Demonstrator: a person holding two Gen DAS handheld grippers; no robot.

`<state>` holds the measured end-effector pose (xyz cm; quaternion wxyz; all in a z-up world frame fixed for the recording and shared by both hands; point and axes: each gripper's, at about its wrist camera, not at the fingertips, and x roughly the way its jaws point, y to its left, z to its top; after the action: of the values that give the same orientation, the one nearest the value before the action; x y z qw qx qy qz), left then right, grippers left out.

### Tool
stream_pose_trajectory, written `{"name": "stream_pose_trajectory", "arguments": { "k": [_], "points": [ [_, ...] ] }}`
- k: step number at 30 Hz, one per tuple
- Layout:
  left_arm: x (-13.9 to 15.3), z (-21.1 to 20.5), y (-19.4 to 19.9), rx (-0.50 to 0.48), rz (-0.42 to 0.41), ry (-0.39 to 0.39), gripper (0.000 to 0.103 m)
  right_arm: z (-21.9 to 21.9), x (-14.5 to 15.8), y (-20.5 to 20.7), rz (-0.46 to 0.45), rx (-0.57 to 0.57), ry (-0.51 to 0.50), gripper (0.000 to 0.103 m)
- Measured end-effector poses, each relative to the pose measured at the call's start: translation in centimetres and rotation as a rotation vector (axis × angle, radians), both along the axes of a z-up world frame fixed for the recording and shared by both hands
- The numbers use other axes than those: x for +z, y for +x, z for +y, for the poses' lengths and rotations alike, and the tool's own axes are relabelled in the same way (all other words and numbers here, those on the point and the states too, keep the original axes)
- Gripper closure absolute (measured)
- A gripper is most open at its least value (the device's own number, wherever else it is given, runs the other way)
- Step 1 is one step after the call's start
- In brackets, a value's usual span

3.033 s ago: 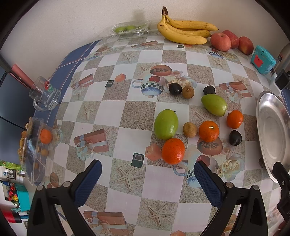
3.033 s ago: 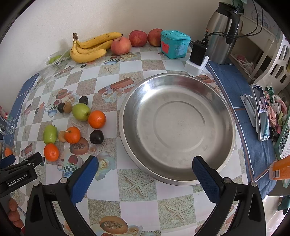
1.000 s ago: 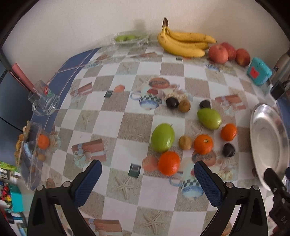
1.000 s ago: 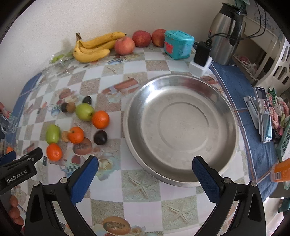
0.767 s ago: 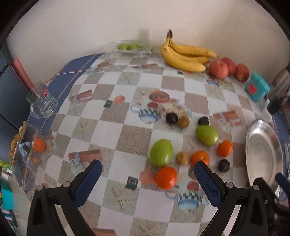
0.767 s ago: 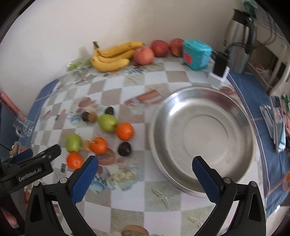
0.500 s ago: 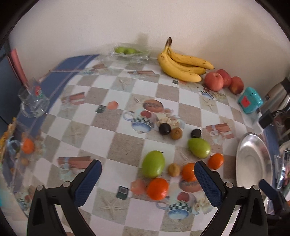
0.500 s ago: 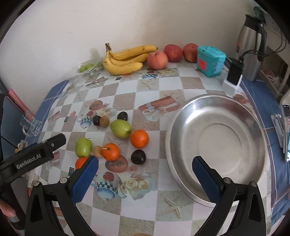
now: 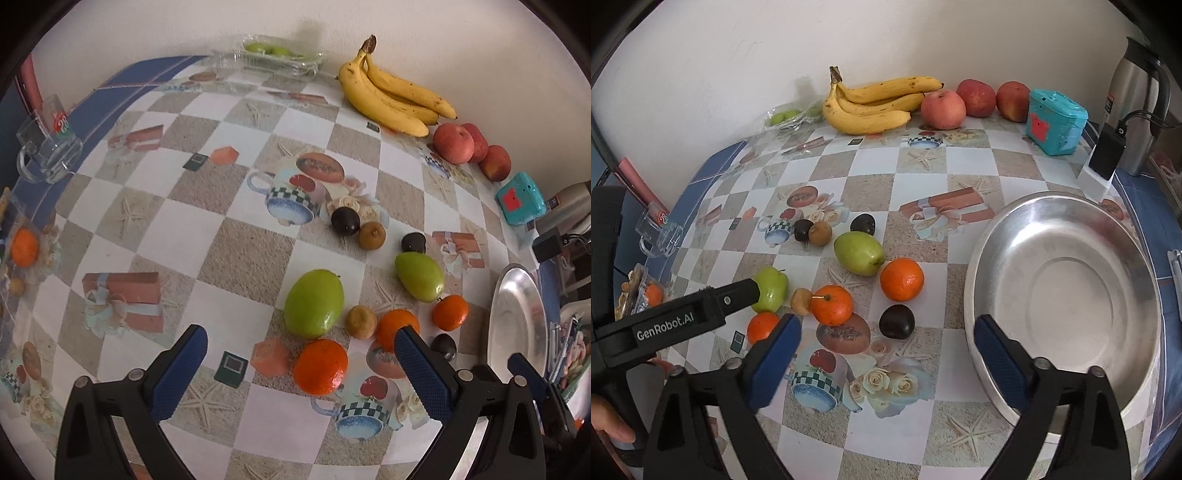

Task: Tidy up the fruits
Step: 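Move the left tool to the orange while the right tool approaches the dark plum, then grasp the orange with the left tool while the right tool grasps the dark plum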

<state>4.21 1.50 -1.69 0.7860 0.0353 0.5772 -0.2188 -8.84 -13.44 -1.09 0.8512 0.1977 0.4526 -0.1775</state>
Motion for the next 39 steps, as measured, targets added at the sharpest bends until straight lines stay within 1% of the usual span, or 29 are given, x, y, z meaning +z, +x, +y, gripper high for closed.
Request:
{"name": "stream_pose_trajectory", "arguments": {
  "k": [4, 5, 6, 8, 10, 12, 14, 18, 25, 27, 30, 39],
  "points": [
    [-0.2, -0.1, -0.1, -0.010, 0.031, -0.021, 0.005, -0.2, -0.4, 0.3, 0.011, 0.002, 0.007, 0.019],
    [-0.4, -0.2, -0.1, -0.012, 0.040, -0.018, 0.007, -0.3, -0.6, 0.3, 0.014, 0.002, 0.009, 0.024],
    [-0.7, -0.3, -0.2, -0.021, 0.051, -0.013, 0.012, -0.3, -0.7, 0.4, 0.017, 0.003, 0.010, 0.028],
    [-1.0, -0.5, -0.3, -0.030, 0.067, -0.008, 0.017, -0.4, -1.0, 0.6, 0.030, 0.005, 0.013, 0.031],
    [-1.4, -0.5, -0.4, -0.032, 0.086, -0.010, 0.018, -0.5, -1.3, 0.7, 0.035, 0.009, 0.020, 0.037],
    [-1.6, -0.7, -0.4, -0.033, 0.103, -0.012, 0.022, -0.5, -1.5, 0.9, 0.044, 0.015, 0.021, 0.042],
    [-1.7, -0.8, -0.5, -0.037, 0.105, -0.004, 0.024, -0.4, -1.7, 1.0, 0.055, 0.016, 0.019, 0.046],
    [-2.1, -1.3, -0.7, -0.053, 0.107, 0.020, 0.029, -0.6, -2.6, 1.5, 0.082, 0.018, 0.024, 0.054],
    [-2.7, -1.6, -0.9, -0.061, 0.120, 0.044, 0.040, -0.8, -3.8, 2.3, 0.131, 0.020, 0.022, 0.058],
    [-2.8, -1.7, -0.9, -0.063, 0.121, 0.054, 0.044, -0.8, -4.1, 2.4, 0.139, 0.025, 0.027, 0.060],
    [-3.0, -1.7, -1.0, -0.065, 0.126, 0.065, 0.048, -0.8, -4.5, 2.8, 0.158, 0.029, 0.018, 0.061],
    [-3.7, -1.7, -1.1, -0.061, 0.138, 0.082, 0.051, -0.9, -5.2, 3.2, 0.182, 0.023, 0.020, 0.063]
  ]
}}
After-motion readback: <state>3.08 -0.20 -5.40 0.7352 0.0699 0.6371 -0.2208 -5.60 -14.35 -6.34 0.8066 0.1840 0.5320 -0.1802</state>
